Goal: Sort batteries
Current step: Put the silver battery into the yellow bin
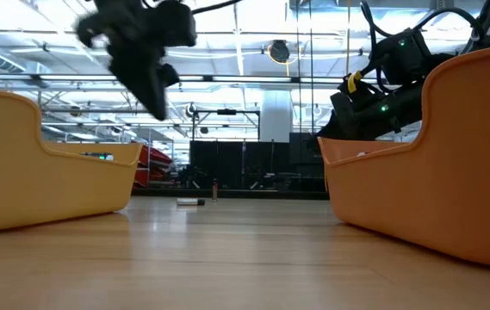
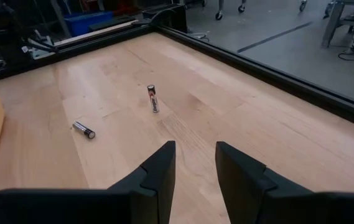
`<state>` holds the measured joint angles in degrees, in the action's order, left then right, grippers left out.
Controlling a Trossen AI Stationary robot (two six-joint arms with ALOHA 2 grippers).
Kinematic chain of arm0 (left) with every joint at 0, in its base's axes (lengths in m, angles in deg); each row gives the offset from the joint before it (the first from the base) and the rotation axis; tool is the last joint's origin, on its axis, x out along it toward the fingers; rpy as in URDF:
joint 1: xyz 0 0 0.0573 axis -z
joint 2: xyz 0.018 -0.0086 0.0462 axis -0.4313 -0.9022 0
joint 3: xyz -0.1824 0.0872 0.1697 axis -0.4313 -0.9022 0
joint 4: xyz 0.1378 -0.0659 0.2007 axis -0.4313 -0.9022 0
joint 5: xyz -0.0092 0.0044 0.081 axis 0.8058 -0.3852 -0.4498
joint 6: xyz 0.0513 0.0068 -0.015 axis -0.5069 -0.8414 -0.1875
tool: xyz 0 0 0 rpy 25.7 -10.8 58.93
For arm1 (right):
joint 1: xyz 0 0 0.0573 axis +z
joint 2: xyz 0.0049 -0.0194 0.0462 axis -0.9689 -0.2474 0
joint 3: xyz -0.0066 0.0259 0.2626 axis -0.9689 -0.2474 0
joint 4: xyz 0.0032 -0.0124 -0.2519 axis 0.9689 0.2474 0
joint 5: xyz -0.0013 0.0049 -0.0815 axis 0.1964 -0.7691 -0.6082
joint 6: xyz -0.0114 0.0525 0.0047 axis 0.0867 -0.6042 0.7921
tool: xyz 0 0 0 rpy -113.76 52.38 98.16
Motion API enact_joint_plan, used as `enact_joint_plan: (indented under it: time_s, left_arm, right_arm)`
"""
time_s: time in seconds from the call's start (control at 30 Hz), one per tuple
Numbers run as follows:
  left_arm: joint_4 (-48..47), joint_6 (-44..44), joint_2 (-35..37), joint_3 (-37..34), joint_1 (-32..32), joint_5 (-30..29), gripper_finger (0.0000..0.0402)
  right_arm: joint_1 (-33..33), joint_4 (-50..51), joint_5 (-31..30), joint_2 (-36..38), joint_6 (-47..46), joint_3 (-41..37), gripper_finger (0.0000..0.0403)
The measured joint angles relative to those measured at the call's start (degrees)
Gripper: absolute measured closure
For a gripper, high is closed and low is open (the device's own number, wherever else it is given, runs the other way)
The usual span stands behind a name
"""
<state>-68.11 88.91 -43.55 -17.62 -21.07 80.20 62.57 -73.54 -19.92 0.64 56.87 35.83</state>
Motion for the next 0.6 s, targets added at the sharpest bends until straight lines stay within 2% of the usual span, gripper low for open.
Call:
enact_joint_plan:
  time_s: [0.1,0.4,0.6]
  left_arm:
    - [3.3,-2.6,-0.5,0.0,-2.2,-3.9,0.032]
    - [6.6,-7.2,-4.0,0.0,-10.2,-5.0,0.0242]
    - [11.3,-10.0,-6.7,0.0,-15.0,-6.3,0.0233]
  right_arm:
    - [0.0,0.0,0.0,0.0,0.0,0.0,0.0298]
    - [0.1,0.1,0.0,0.0,0.0,0.0,0.0298]
    - [0.1,0.5,0.0,0.0,0.0,0.0,0.0298]
